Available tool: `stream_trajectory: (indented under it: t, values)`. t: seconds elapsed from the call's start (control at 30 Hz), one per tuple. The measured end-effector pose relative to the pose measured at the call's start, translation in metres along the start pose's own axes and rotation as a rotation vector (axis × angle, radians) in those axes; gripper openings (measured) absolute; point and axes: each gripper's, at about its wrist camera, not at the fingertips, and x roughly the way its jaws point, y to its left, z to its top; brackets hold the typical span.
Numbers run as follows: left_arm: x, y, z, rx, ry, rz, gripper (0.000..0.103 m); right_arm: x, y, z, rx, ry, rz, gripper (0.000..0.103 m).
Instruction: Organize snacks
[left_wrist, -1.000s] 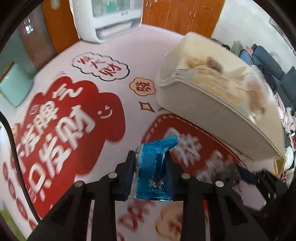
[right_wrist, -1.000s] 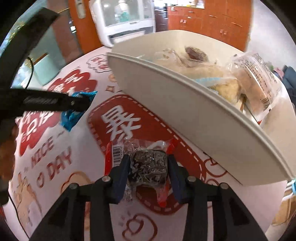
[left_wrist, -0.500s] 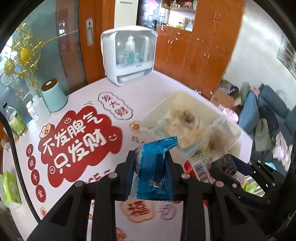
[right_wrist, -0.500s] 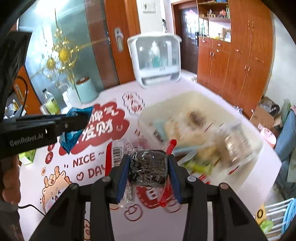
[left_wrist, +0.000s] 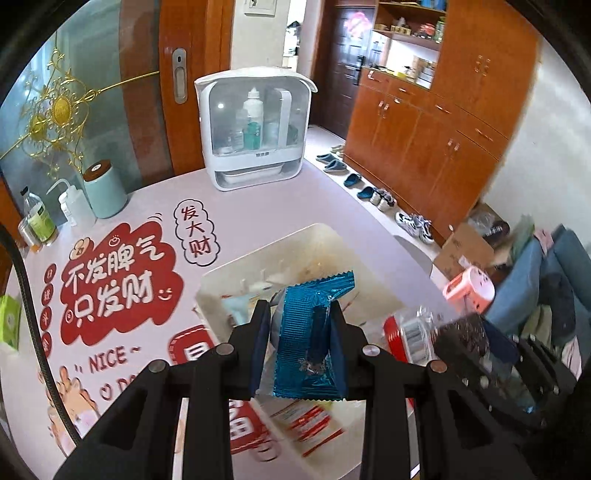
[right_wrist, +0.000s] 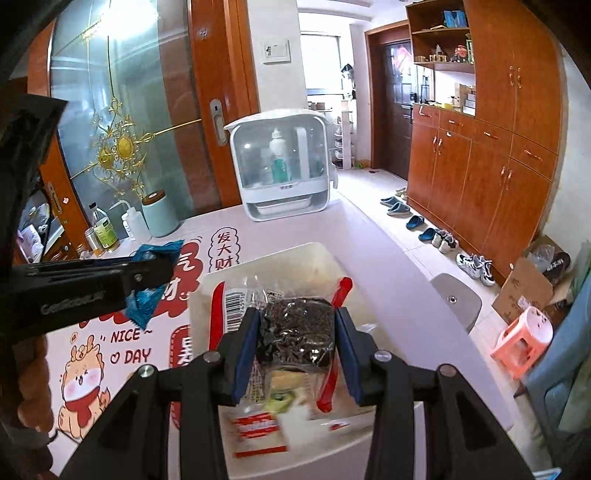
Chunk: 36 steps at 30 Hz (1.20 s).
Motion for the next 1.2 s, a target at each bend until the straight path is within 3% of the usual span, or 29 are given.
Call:
stream_trajectory:
  t: [0.17, 0.37, 0.4, 0.43, 0.5, 0.6, 0.93, 1.2]
  values:
    - [0.017, -0.025, 0.007, -0.048, 0.018, 0.05, 0.029, 0.01, -0.029, 0.005, -0.04, 0.034, 0.051, 0.042]
    - [0.026, -0.029, 0.01, -0.092, 0.025, 0.129, 0.034, 0.026, -0.035, 0.008, -0.102, 0.058, 0.126, 0.042]
    - [0.027, -0.027, 0.01, -0.093, 0.02, 0.146, 0.047, 0.028, -0.035, 0.008, -0.112, 0.059, 0.133, 0.044]
    - [0.026, -0.027, 0.01, -0.092, 0.016, 0.163, 0.077, 0.031, -0.035, 0.007, -0.129, 0.069, 0.147, 0.045]
    - [0.023, -0.028, 0.007, -0.093, -0.007, 0.201, 0.102, 0.041, -0.032, 0.005, -0.159, 0.109, 0.169, 0.048]
    - [0.017, -0.027, 0.004, -0.09, -0.031, 0.241, 0.102, 0.052, -0.029, 0.001, -0.171, 0.159, 0.216, 0.06]
    - [0.003, -0.016, -0.013, -0.143, -0.007, 0.3, 0.102, 0.049, -0.027, -0.005, -0.185, 0.155, 0.239, 0.06]
    - [-0.023, 0.001, -0.031, -0.192, -0.009, 0.339, 0.102, 0.055, -0.028, -0.011, -0.118, 0.232, 0.231, 0.06]
